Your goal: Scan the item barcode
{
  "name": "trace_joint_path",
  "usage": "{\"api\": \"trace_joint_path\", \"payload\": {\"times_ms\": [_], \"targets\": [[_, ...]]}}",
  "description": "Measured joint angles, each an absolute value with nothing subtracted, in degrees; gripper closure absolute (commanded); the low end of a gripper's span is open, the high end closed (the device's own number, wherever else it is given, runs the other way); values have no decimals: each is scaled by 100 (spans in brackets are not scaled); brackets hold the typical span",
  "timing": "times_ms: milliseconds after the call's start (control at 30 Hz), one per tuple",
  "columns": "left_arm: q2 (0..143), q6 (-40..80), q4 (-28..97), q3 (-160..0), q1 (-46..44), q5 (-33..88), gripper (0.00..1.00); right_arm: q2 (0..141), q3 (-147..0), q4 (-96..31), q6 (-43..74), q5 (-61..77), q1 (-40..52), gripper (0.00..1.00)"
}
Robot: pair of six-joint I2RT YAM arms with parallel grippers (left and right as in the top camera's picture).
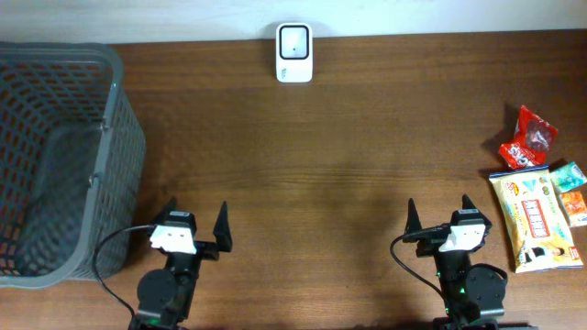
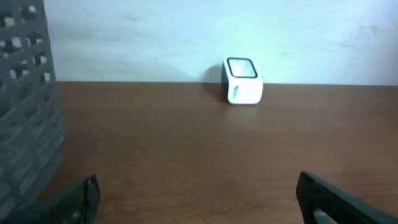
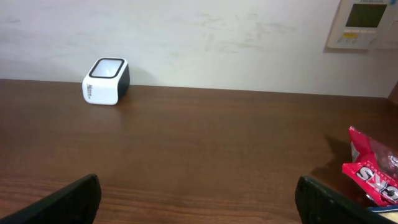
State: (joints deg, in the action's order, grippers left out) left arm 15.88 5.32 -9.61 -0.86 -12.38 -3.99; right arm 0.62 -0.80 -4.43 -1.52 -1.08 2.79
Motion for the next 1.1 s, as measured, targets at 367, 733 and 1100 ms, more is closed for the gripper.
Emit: {"api": "trace_joint_path", "payload": {"times_ms": [367,733,1100], "targets": [[84,510,449,-64,-242,-228,1,58,-80,-445,-148,-106,279,1],[84,161,451,-64,73,-213,1,58,-80,-447,-150,-106,279,2],[84,80,449,-64,73,-351,1,58,-80,-447,-150,-106,279,1]]}}
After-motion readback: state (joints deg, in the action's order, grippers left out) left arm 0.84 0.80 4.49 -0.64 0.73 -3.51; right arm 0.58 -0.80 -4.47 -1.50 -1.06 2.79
